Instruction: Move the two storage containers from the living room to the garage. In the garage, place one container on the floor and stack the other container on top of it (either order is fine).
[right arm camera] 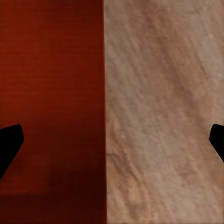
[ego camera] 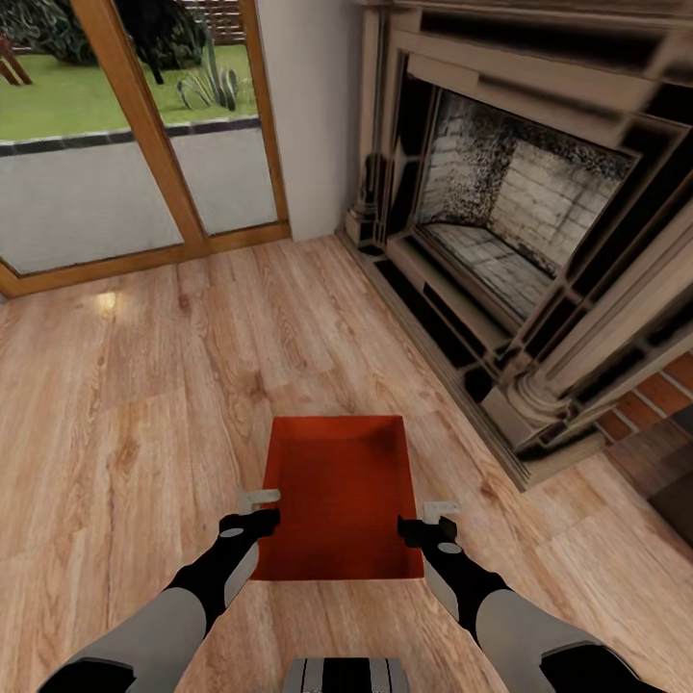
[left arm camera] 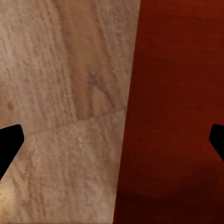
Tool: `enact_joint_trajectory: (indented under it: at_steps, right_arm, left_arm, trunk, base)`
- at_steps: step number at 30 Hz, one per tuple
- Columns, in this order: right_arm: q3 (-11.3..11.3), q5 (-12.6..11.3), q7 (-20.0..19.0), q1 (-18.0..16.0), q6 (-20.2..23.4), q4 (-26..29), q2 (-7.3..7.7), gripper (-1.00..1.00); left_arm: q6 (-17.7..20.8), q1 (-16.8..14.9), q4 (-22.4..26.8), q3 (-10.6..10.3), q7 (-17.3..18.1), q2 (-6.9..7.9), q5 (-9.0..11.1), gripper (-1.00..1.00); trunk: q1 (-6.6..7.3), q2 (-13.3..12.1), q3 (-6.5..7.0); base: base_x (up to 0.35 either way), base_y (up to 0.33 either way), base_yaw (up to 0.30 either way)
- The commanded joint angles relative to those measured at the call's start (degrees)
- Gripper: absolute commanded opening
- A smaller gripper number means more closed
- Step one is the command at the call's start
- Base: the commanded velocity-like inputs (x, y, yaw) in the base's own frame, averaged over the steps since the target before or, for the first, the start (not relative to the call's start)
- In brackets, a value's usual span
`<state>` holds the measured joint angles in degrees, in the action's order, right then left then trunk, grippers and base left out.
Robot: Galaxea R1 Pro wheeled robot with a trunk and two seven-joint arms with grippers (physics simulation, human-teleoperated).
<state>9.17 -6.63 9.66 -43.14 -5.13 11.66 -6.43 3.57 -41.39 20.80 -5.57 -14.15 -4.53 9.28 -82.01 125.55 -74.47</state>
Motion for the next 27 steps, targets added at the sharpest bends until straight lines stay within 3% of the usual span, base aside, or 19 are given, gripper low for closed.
enact_joint_trajectory:
  at_steps: [1,21,27]
  right_arm:
    - [0.50,-0.61,0.25,-0.04,-0.23,-0.06,0.01,1.00]
    - [0.47,-0.59,0.09,-0.02,-0.23,-0.06,0.11,1.00]
    - [0.48,-0.60,0.09,-0.02,-0.23,-0.06,0.10,1.00]
  left_arm:
    - [0.29,0.00,0.12,-0.49,-0.44,0.05,0.56,1.00]
    - [0.29,0.00,0.12,-0.52,-0.44,0.05,0.56,1.00]
    - [0.29,-0.01,0.12,-0.49,-0.47,0.05,0.56,1.00]
  trunk:
    - [-0.22,0.43,-0.22]
    - [-4.61,8.45,-3.81]
    - [-4.61,8.45,-3.81]
  base:
    - [0.000,0.000,0.000]
    - [0.000,0.000,0.000]
    - [0.000,0.000,0.000]
